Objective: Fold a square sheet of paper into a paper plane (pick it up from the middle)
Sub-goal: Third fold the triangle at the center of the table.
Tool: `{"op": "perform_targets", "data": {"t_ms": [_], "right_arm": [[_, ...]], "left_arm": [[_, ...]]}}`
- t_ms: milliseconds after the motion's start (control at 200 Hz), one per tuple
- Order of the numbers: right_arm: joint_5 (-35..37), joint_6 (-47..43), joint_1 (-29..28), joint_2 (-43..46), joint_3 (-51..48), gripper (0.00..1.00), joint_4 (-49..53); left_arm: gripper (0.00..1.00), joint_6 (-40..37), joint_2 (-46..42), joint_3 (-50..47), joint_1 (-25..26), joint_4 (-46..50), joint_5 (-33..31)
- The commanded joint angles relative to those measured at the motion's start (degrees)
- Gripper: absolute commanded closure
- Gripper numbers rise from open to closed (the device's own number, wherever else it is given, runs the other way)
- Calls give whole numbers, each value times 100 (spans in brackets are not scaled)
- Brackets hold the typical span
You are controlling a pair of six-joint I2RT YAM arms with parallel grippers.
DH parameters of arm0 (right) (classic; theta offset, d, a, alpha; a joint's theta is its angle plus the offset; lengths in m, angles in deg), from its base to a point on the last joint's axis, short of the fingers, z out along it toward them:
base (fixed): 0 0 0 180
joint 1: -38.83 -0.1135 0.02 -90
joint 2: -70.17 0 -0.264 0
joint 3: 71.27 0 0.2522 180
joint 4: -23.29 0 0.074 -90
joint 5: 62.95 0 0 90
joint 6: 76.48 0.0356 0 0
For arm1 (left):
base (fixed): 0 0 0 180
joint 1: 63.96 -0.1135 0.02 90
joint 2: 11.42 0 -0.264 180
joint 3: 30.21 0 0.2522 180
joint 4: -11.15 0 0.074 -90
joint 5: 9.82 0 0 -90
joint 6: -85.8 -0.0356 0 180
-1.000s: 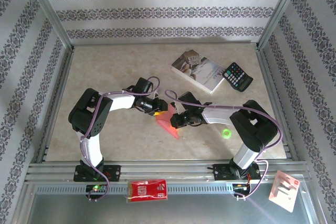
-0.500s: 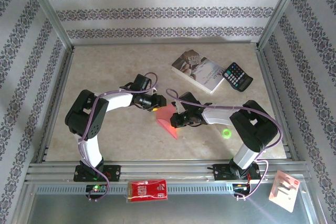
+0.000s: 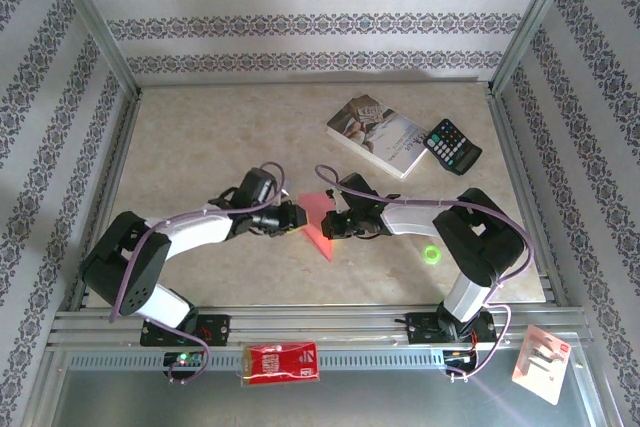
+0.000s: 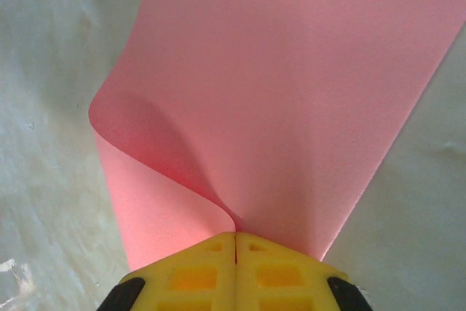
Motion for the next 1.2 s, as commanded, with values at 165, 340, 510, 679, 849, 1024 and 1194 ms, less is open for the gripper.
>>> {"op": "perform_targets", "data": {"t_ms": [165, 340, 510, 679, 849, 1024, 1194], "right_arm": [[348, -37, 123, -297, -61, 99, 349], [339, -41, 135, -270, -61, 99, 363], [330, -38, 139, -247, -85, 99, 365], [341, -42, 132, -227, -96, 99, 374], [322, -36, 131, -244, -79, 99, 366], [313, -32, 132, -257, -70, 99, 362], [313, -24, 127, -245, -83, 99, 365]], "left_arm": [[87, 785, 140, -401, 917, -1406, -25], [91, 1054, 541, -492, 1103, -1986, 113], [91, 1063, 710, -488, 1216, -2023, 129], [91, 977, 734, -494, 1216, -1877, 86], [90, 944, 850, -474, 1211, -1915, 96], [89, 891, 936, -428, 1216, -1929, 94], [89, 892, 1033, -406, 1216, -1989, 112]]}}
